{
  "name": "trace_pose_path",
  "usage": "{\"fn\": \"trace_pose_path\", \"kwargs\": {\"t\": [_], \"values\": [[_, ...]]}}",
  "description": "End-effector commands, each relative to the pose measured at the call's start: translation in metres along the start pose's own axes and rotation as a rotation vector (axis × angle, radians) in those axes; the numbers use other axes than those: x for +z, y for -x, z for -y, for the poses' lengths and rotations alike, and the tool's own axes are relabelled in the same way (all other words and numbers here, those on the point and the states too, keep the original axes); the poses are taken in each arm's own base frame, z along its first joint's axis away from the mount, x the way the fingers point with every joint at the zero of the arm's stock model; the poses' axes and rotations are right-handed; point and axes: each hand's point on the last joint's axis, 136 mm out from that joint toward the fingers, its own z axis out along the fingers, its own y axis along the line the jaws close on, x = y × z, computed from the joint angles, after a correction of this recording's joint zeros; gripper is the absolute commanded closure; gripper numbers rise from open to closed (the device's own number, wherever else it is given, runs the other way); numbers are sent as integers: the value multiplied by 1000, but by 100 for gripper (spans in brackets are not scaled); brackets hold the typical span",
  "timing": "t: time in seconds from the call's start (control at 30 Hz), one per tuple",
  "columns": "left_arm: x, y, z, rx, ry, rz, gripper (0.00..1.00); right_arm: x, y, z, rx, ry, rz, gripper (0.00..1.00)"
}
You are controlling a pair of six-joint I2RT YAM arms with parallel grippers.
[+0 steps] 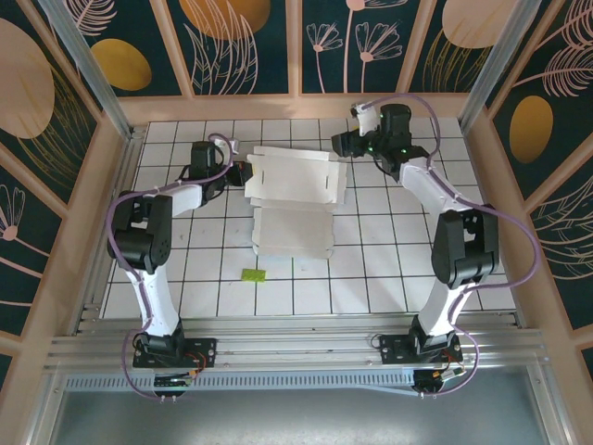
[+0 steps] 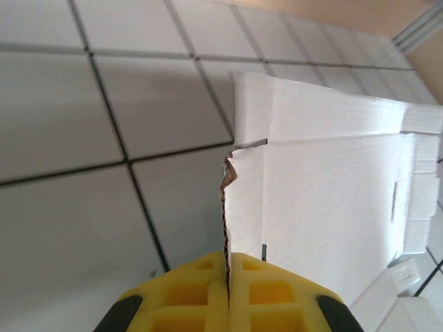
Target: Fold the paper box
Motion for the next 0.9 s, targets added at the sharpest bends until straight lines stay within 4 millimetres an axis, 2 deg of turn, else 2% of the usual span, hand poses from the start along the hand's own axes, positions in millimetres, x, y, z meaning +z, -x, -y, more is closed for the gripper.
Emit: {"fn": "trace_pose_path", "kwargs": {"t": [0.0,0.1,0.17,0.2,0.3,0.57,0.63,0.8,0.87], "values": [[-21,36,35,217,-130,176,100,6,-9,-29,-365,97,-64,27],[-39,42,56,349,-178,267,100,12,-25,-56,-524,249,-154,27],[-50,48,67,436,-197,318,100,16,-23,-64,-564,318,-172,29],[-52,38,69,462,-203,314,100,19,-22,-66,-568,344,-179,29],[-55,33,73,518,-213,315,100,27,-21,-75,-570,434,-196,31],[-59,35,80,552,-232,318,100,51,-30,-94,-529,560,-221,40],[-59,35,80,554,-231,320,100,56,-34,-96,-520,577,-235,45],[-58,37,78,550,-221,318,100,64,-38,-93,-498,550,-253,72],[-57,39,76,543,-207,318,100,64,-35,-92,-499,534,-253,78]]}}
